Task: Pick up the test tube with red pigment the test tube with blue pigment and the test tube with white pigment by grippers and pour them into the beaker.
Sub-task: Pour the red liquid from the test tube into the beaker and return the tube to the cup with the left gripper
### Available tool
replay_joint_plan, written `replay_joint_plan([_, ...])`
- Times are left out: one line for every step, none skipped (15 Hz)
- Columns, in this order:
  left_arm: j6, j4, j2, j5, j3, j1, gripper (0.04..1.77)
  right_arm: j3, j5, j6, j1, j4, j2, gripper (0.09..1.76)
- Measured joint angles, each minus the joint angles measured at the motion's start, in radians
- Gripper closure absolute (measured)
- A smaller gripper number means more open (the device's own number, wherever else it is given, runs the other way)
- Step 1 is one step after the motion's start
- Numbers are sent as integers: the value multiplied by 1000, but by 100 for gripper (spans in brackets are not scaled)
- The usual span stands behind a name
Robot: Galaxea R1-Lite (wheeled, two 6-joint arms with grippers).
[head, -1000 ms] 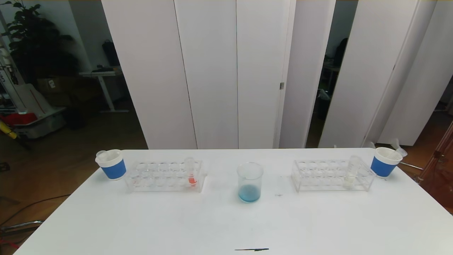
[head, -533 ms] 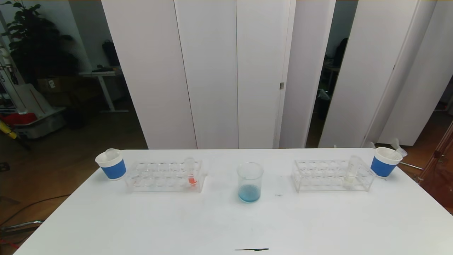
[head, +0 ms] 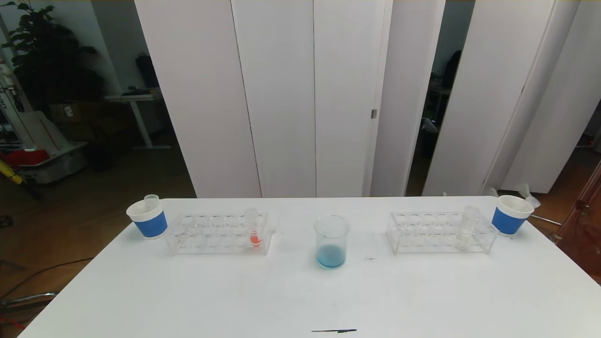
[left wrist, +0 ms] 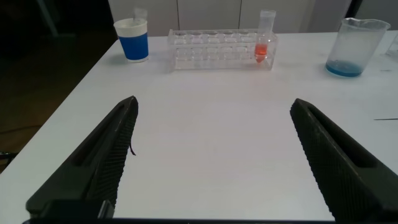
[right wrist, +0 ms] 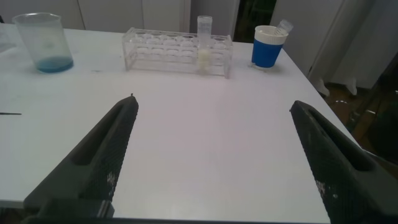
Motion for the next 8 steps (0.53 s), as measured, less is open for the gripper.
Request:
replay_joint_plan([1, -1, 0, 1, 0, 0, 6, 0, 0, 0, 0, 0, 0, 10])
replay_joint_plan([5, -12, 0, 3, 0, 0, 6, 0, 0, 0, 0, 0, 0, 10])
replay_joint_plan([7, -10, 0, 3, -1, 0, 6, 0, 0, 0, 0, 0, 0, 10])
replay_joint_plan([5, -3, 0, 1, -11, 0, 6, 0, 0, 0, 0, 0, 0, 10])
replay_joint_plan([4, 2, 0, -3, -30, 0, 6, 0, 0, 0, 0, 0, 0, 10])
replay_joint_plan([3, 10, 1, -6, -57, 0, 6, 0, 0, 0, 0, 0, 0, 10])
replay_joint_plan([3, 32, 6, -6, -91, -1, 6, 0, 0, 0, 0, 0, 0, 10])
replay_joint_plan([3, 48, 16, -5, -132, -1, 6, 0, 0, 0, 0, 0, 0, 10])
